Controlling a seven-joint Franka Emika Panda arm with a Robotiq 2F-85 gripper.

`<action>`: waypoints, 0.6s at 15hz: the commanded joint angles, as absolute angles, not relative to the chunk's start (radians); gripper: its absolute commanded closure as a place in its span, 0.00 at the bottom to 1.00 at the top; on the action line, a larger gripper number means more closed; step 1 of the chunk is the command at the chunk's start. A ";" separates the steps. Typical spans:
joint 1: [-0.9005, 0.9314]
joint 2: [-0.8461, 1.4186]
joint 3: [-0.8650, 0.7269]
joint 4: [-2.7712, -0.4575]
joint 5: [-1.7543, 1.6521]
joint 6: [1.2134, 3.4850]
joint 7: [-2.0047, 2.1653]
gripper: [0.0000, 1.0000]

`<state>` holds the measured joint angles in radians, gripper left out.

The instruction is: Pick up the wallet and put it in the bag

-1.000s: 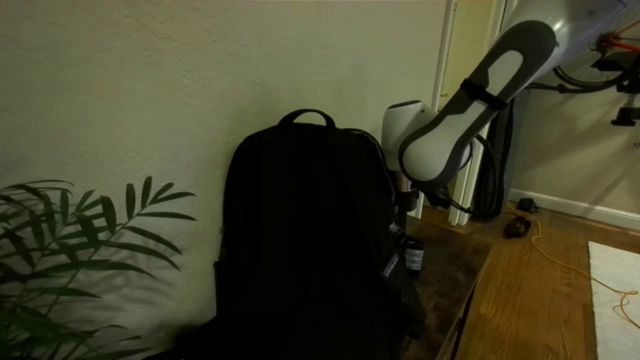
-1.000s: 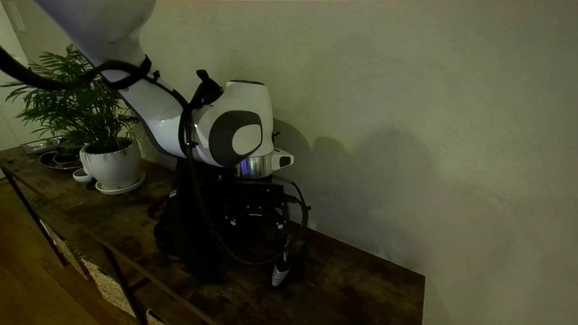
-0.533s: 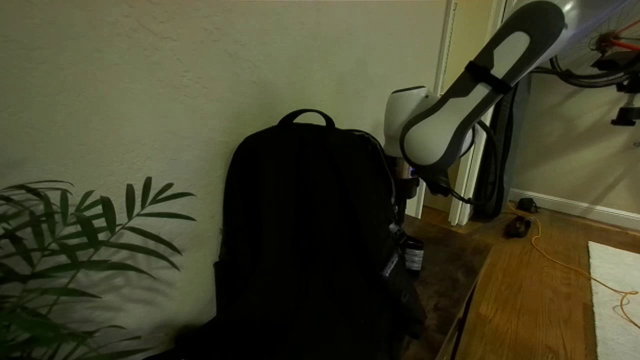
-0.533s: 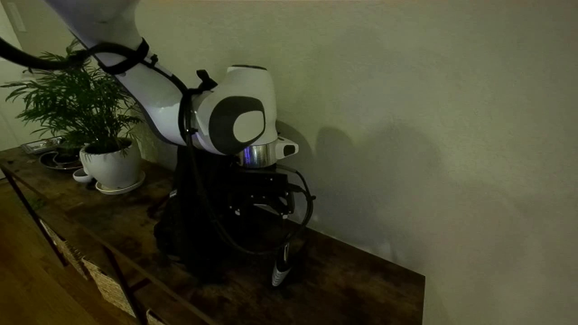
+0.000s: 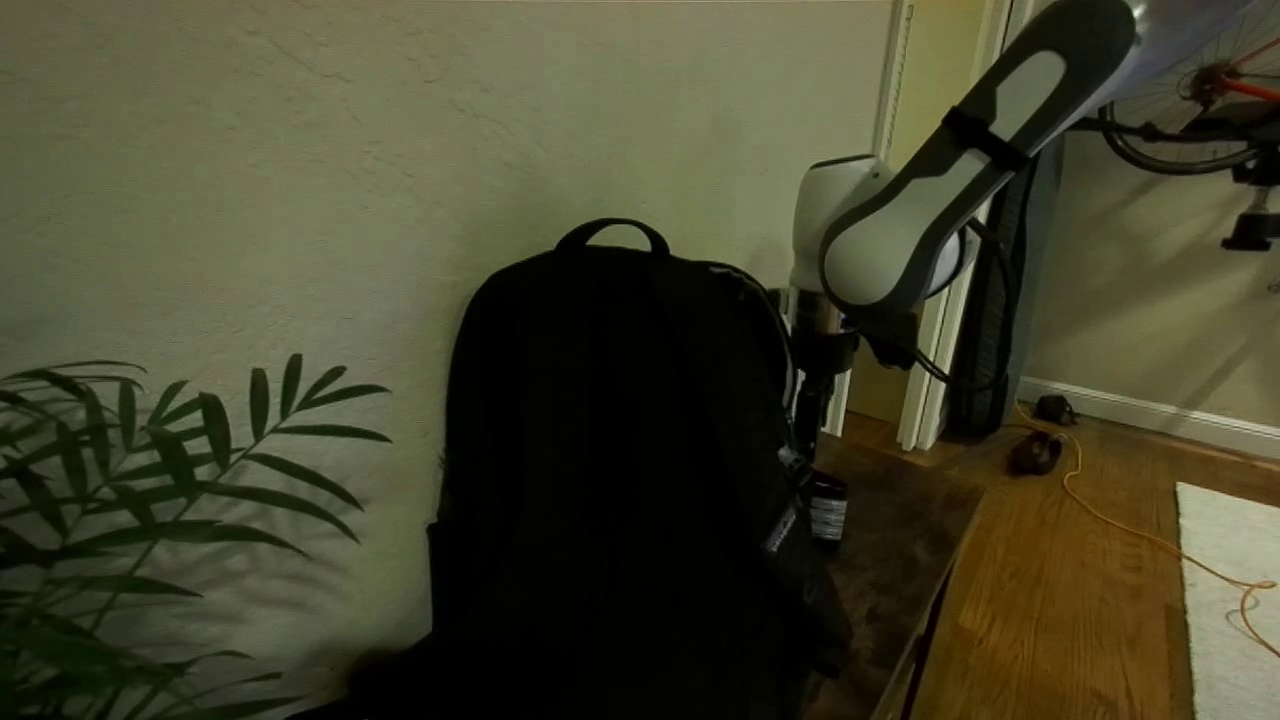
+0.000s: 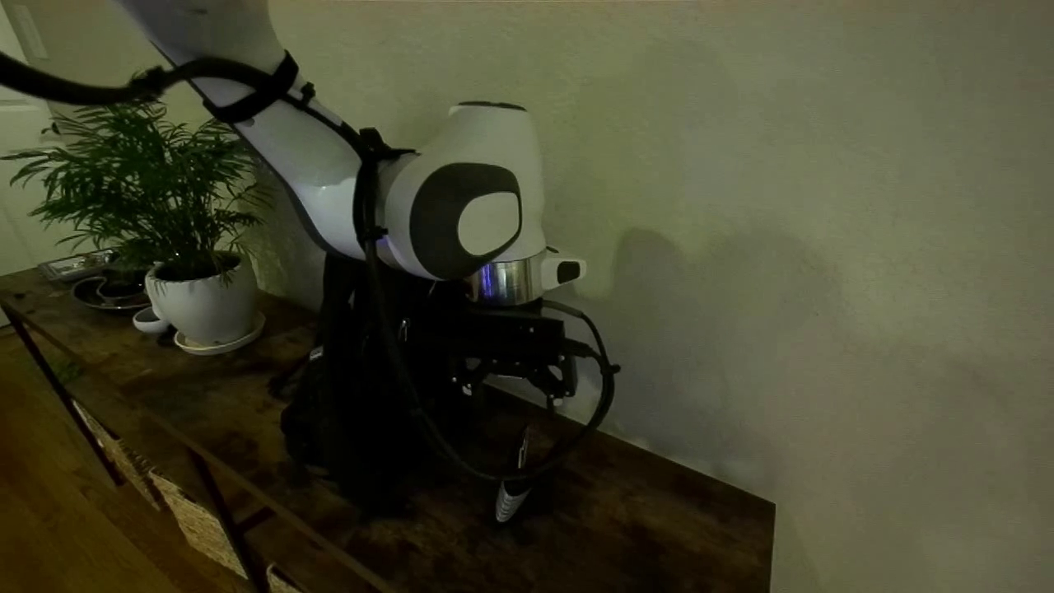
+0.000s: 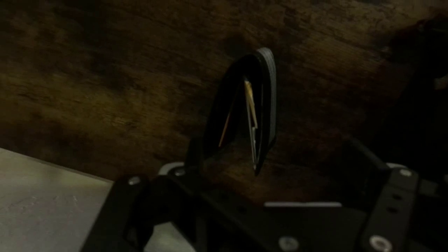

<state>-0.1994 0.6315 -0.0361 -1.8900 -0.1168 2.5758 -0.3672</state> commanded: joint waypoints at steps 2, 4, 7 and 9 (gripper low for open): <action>-0.242 0.640 -0.027 -1.903 -0.069 2.573 -0.358 0.00; -0.256 0.656 -0.021 -1.894 -0.049 2.569 -0.362 0.00; -0.271 0.683 -0.010 -1.881 -0.017 2.562 -0.366 0.00; -0.280 0.702 -0.001 -1.870 0.000 2.562 -0.371 0.00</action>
